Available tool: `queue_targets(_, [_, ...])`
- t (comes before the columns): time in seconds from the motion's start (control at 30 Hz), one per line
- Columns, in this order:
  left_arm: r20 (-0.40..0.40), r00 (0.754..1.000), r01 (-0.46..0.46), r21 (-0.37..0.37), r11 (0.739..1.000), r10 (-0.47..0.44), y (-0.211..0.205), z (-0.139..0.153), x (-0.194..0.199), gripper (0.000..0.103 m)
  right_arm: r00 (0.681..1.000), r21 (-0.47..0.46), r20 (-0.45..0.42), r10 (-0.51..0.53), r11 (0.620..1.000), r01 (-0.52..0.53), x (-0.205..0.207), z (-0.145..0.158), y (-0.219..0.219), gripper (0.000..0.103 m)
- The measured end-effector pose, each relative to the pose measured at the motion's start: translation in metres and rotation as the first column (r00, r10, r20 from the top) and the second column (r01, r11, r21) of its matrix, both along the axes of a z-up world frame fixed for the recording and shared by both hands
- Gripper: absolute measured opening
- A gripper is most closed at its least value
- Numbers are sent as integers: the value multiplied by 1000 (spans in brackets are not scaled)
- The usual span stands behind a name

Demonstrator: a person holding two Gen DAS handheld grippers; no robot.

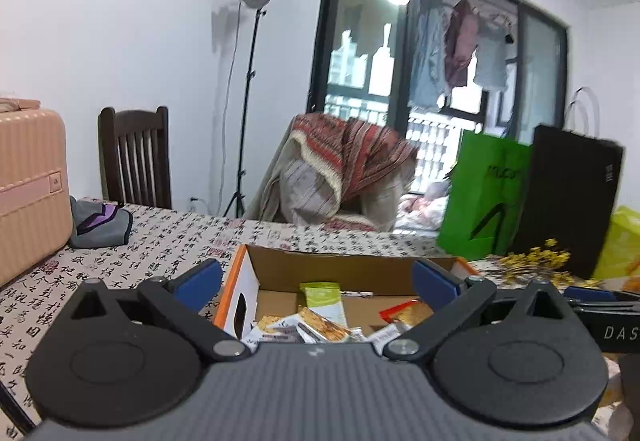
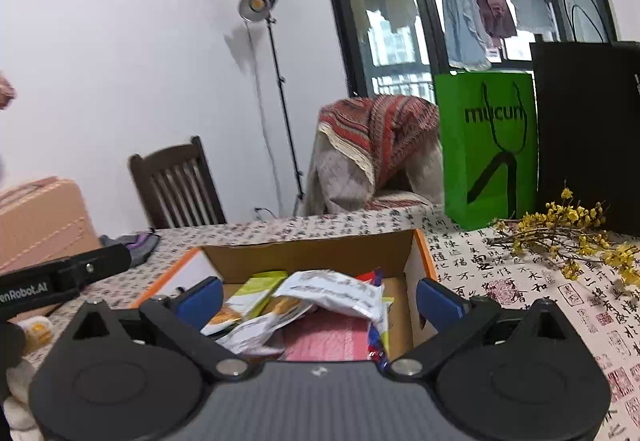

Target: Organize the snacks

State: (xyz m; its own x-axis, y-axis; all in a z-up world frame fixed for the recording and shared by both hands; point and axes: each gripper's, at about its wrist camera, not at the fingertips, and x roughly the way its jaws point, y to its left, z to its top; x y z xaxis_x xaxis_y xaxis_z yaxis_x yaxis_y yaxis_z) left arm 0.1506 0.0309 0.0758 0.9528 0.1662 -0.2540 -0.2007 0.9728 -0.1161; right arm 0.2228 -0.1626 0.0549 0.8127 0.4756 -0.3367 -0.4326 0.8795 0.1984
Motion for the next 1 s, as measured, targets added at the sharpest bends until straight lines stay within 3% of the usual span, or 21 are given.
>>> queue_targets(0.33, [73, 995, 63, 25, 998, -65, -15, -6, -89, 103, 997, -11, 76, 22, 1000, -21, -80, -2, -27, 103])
queue_targets(0.73, [-10, 997, 78, 11, 997, -78, -10, -44, -139, 103, 1000, -24, -15, -10, 1000, 9, -132, -44, -56, 103])
queue_targets(1.0, [-52, 995, 83, -45, 996, -85, -6, -61, -159, 103, 999, -52, -46, -13, 999, 10, -155, -62, -60, 103])
